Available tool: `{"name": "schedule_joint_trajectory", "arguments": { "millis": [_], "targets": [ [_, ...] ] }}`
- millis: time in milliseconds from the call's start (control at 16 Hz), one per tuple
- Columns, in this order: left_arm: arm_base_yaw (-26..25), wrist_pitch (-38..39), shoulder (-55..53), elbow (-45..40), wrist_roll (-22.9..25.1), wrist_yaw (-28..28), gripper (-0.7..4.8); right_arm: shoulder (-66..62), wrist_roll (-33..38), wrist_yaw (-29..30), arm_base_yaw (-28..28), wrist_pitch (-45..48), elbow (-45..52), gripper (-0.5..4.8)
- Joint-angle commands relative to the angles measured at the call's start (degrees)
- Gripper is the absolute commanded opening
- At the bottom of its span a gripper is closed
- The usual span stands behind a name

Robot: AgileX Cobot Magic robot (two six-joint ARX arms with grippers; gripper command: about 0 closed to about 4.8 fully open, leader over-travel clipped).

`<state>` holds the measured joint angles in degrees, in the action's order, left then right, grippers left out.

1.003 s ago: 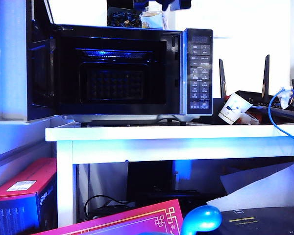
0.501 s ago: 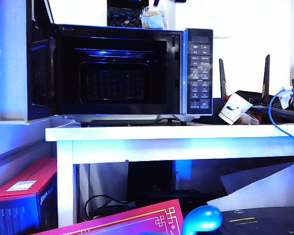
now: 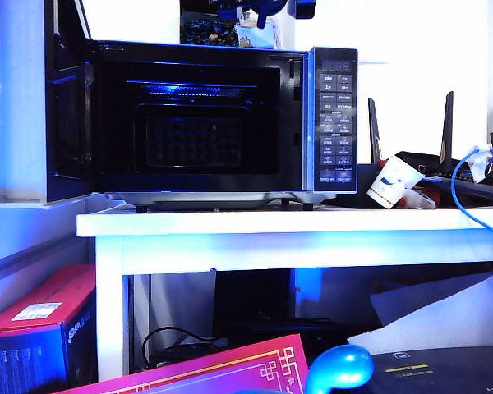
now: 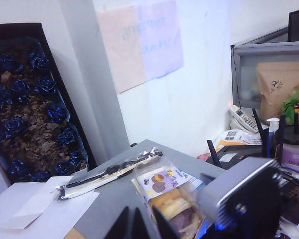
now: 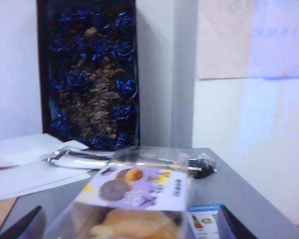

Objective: Open the microwave door, place the box of snacks from the top of the microwave inside, then close the microwave door.

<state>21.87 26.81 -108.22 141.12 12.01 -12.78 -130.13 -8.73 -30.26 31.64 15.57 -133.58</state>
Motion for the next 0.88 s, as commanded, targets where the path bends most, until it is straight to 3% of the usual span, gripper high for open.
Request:
{"name": "schedule_joint_trajectory", "arguments": {
  "millis": [63,877],
  "targets": [
    [0.0,-0.7,0.5,0.1,0.0,0.0,-0.05,0.0,-0.7,0.8,-0.2,-1.5,-0.2,4.79],
    [0.0,-0.5,0.5,0.1,0.0,0.0,-0.05,0.0,-0.3,5.5,-4.7,-5.2,-0.3,4.79]
  ]
}}
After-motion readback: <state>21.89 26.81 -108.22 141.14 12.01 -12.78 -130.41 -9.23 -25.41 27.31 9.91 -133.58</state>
